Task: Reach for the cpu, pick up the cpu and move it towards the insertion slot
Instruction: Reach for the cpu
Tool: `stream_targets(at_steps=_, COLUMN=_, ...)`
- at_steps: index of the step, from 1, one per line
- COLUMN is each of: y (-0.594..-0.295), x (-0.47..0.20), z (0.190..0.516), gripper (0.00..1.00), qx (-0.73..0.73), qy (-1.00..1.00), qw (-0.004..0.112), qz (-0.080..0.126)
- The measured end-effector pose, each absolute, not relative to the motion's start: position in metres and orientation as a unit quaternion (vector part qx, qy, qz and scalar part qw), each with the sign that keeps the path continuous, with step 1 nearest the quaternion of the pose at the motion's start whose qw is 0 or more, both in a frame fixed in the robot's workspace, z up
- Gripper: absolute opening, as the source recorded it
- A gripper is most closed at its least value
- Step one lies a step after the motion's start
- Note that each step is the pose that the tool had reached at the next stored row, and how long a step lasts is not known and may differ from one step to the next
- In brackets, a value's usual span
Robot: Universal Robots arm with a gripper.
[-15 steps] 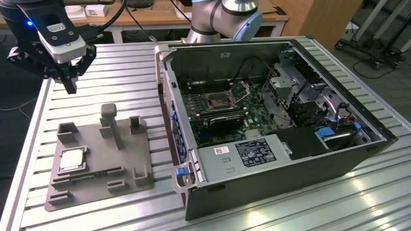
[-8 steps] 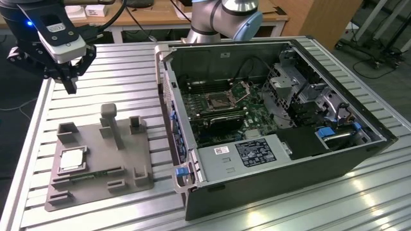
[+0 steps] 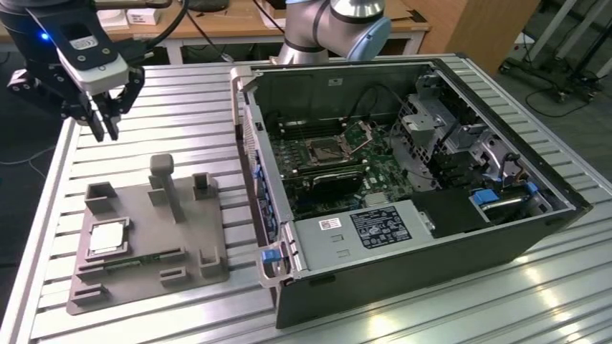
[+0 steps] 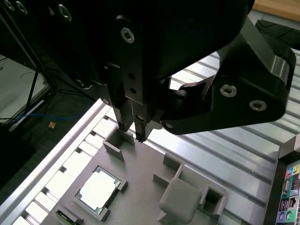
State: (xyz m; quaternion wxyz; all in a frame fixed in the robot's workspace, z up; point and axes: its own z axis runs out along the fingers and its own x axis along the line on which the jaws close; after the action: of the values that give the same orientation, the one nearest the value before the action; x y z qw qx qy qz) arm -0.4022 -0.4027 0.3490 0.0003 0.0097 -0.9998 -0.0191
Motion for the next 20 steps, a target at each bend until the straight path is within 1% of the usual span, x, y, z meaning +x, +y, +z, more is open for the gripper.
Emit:
stream_targets(at_steps=3, y=-0.403, x=-0.403, z=0.347, gripper=0.25, qx=0.010, qy=-1.000, qw=0.000, qz=-0.019)
stream_targets(at_steps=4, y=-0.403, x=-0.403, z=0.347, gripper=0.31, qx=0.010, qy=-1.000, qw=0.000, qz=-0.019)
stream_targets(at_steps=8, y=-0.405, x=-0.403, z=0.343, gripper=0.33, qx=0.010, qy=-1.000, qw=0.000, qz=-0.019)
stream_targets(at_steps=9, y=-0.405, x=-0.404, z=0.342, gripper=0.39, qx=0.010, qy=-1.000, qw=0.000, qz=-0.019)
stream_targets(at_steps=17, y=-0.413, x=-0.420, z=0.333, gripper=0.40, qx=0.011, qy=-1.000, qw=-0.001, qz=-0.019)
stream_targets(at_steps=18, y=-0.415, x=-0.421, z=0.332, gripper=0.46, qx=0.011, qy=-1.000, qw=-0.001, qz=-0.019)
stream_targets(at_steps=20, y=-0.419, x=-0.422, z=0.330, gripper=0.46, qx=0.012, qy=-1.000, qw=-0.001, qz=-0.019)
